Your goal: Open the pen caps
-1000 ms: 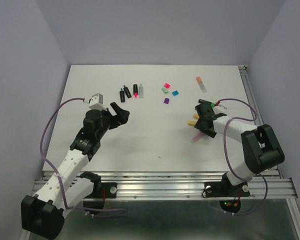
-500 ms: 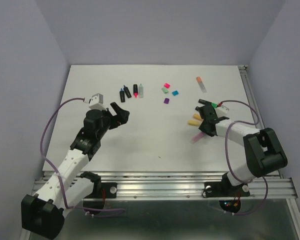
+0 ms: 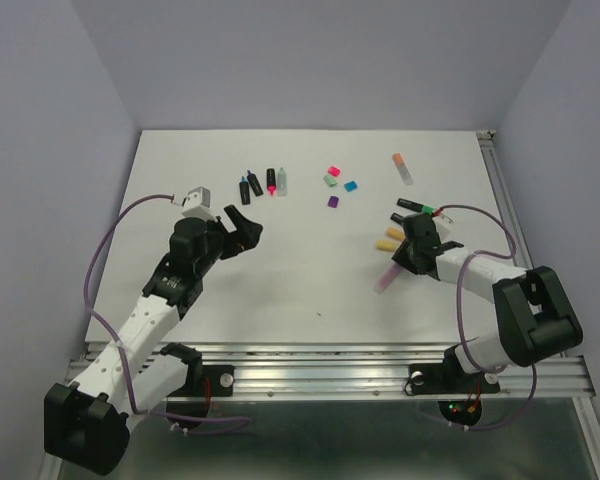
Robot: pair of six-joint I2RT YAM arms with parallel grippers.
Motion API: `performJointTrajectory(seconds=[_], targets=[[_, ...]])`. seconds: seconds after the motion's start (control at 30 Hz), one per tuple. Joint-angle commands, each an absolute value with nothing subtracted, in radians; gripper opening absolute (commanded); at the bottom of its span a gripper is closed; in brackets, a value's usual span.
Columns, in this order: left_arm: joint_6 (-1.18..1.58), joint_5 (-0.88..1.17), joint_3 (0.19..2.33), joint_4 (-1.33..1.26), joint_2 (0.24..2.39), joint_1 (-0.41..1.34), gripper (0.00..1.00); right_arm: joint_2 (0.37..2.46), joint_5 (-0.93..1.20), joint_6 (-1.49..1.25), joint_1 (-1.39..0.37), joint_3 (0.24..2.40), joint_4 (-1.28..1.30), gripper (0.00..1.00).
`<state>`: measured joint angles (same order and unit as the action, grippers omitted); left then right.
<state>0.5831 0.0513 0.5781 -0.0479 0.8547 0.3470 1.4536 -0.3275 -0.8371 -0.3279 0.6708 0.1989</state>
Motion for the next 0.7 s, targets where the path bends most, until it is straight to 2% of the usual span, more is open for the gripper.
performJointTrajectory(seconds=[0.0,0.1,0.23,0.43,0.67], targets=[[0.566,0.165,0.572,-0.126,0.87,0.357,0.99,1.37,-0.171,-0.776,-0.328,0.598,0.131,0.1],[0.555,0.332,0.551,-0.214,0.876,0.371,0.99,1.234,-0.014,-0.727,-0.33,0.546,0.008,0.09],[0.589,0.454,0.503,-0.351,0.891,0.431,0.99,1.116,0.099,-0.715,-0.33,0.505,-0.097,0.09],[0.606,0.442,0.526,-0.449,0.991,0.631,0.99,0.991,0.143,-0.715,-0.373,0.472,-0.185,0.08],[0.597,0.385,0.676,-0.486,1.27,0.824,0.99,0.923,0.081,-0.739,-0.426,0.485,-0.201,0.08]])
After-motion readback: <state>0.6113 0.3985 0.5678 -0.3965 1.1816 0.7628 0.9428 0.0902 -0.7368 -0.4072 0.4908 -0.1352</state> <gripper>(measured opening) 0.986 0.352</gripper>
